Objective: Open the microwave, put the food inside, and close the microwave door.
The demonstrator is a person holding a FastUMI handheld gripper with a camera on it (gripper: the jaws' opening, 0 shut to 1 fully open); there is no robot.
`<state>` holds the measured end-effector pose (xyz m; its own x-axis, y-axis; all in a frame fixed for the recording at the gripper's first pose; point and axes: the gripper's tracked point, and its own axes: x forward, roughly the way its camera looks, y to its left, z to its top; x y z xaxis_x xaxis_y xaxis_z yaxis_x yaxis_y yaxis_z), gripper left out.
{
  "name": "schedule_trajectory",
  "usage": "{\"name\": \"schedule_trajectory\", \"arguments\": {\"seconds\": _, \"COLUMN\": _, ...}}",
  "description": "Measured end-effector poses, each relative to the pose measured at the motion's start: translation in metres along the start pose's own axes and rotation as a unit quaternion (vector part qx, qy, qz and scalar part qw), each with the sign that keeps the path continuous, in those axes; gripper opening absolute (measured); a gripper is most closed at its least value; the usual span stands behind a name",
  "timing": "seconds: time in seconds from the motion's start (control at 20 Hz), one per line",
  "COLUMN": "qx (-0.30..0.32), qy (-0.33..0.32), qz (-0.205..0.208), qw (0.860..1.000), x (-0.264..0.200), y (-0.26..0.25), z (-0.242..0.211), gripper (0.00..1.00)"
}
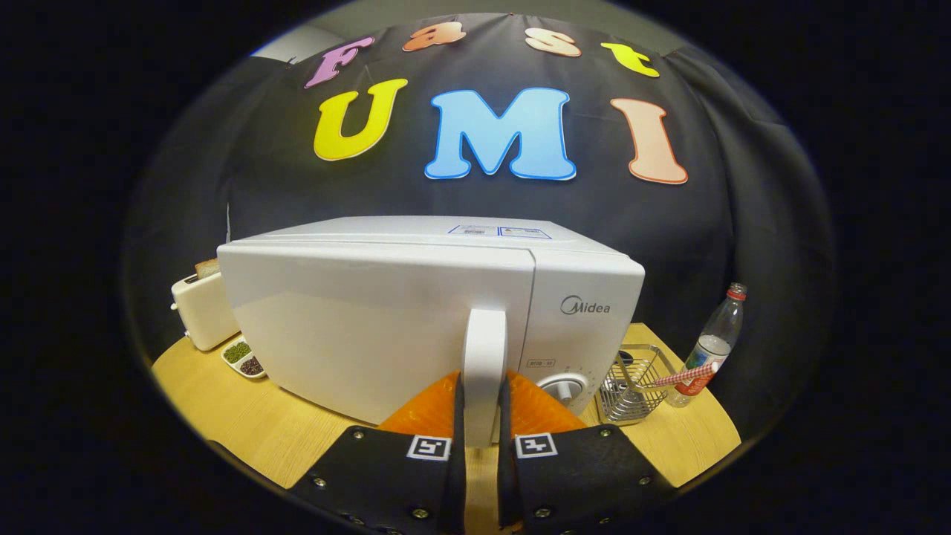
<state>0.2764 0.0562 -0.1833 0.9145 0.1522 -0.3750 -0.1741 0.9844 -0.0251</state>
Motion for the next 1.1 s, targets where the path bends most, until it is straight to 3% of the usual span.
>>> {"name": "schedule_trajectory", "arguments": {"seconds": 0.05, "qx": 0.007, "qy": 0.002, "qz": -0.001, "qw": 1.0, "x": -0.002, "y": 0.0, "z": 0.0, "gripper": 0.17}}
{"name": "schedule_trajectory", "arguments": {"seconds": 0.1, "qx": 0.009, "qy": 0.005, "qz": 0.002, "qw": 1.0, "x": -0.001, "y": 0.001, "z": -0.001, "gripper": 0.1}}
{"name": "schedule_trajectory", "arguments": {"seconds": 0.85, "qx": 0.016, "qy": 0.037, "qz": 0.012, "qw": 0.999, "x": -0.078, "y": 0.031, "z": -0.026, "gripper": 0.1}}
{"name": "schedule_trajectory", "arguments": {"seconds": 1.1, "qx": 0.022, "qy": 0.044, "qz": 0.017, "qw": 0.999, "x": -0.107, "y": 0.052, "z": -0.035, "gripper": 0.14}}
